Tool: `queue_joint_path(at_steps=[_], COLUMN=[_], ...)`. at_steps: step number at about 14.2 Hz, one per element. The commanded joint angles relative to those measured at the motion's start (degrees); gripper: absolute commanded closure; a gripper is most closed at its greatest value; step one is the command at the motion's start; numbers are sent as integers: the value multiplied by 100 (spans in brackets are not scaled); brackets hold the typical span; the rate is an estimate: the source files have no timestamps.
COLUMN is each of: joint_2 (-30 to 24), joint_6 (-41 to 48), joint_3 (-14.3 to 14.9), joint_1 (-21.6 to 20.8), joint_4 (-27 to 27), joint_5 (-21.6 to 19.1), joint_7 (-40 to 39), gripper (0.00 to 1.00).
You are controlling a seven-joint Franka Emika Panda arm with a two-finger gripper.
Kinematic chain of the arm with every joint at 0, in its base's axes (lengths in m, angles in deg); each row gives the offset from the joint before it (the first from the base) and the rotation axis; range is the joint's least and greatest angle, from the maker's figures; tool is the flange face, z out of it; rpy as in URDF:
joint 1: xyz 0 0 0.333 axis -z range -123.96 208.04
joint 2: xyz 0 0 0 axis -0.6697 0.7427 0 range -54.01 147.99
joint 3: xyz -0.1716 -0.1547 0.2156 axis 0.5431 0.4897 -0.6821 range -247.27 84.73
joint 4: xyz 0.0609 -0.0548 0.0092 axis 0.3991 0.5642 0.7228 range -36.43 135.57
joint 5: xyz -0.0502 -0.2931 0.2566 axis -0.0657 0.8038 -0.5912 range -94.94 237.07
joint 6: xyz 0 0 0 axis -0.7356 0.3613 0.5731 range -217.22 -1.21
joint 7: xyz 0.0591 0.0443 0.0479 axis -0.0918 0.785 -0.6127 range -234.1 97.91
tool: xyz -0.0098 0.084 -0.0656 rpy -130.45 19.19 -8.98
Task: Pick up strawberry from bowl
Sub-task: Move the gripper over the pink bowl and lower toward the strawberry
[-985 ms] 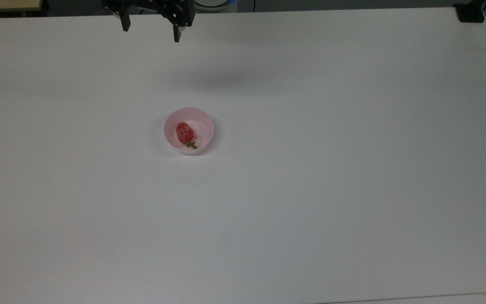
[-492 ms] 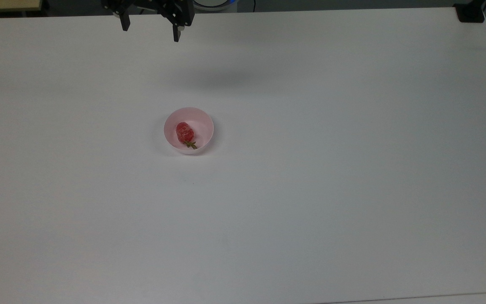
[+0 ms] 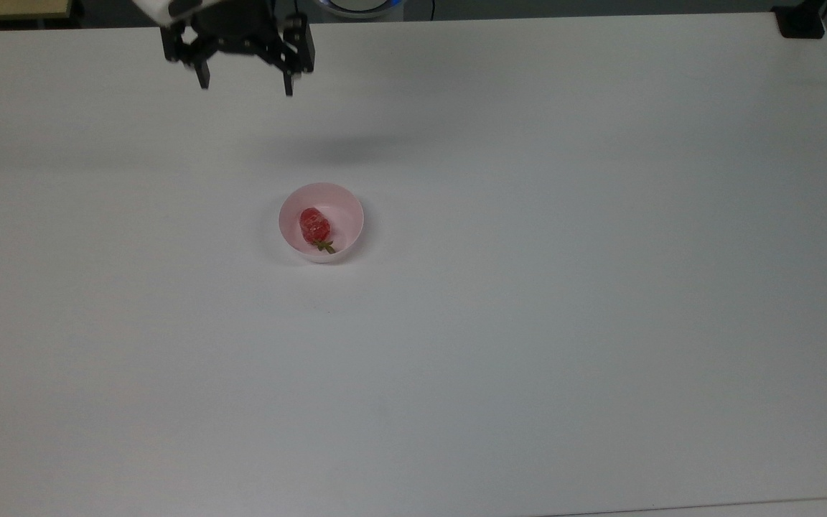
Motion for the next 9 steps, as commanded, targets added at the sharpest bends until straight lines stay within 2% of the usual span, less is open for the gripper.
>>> queue_joint_path(at_steps=[1,6,9], joint_2=[451,1049,1287], joint_6=[-1047,-1489,-1911], joint_3=[17,-53,-62], joint_1=[-73,-134,-134], joint_4=[421,606,659], joint_5=[137,93,66], joint_7=[541,1079,1405], gripper=[0,4,12])
